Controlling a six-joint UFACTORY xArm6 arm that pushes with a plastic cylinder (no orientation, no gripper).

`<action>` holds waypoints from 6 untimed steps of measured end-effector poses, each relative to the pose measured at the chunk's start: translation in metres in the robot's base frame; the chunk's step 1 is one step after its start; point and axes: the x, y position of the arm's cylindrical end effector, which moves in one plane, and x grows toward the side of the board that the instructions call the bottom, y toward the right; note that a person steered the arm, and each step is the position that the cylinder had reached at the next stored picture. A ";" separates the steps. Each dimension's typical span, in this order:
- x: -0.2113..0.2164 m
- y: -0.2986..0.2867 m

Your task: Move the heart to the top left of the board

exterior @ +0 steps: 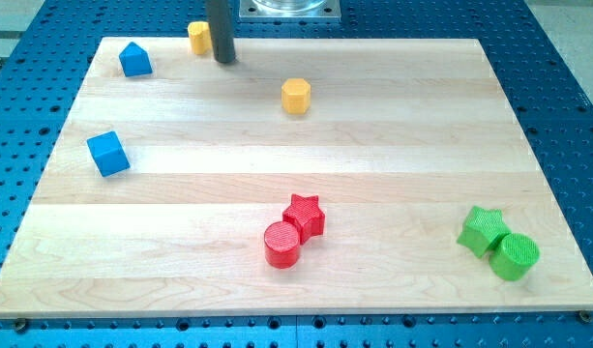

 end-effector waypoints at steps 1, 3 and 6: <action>-0.025 0.010; -0.039 0.007; 0.004 -0.143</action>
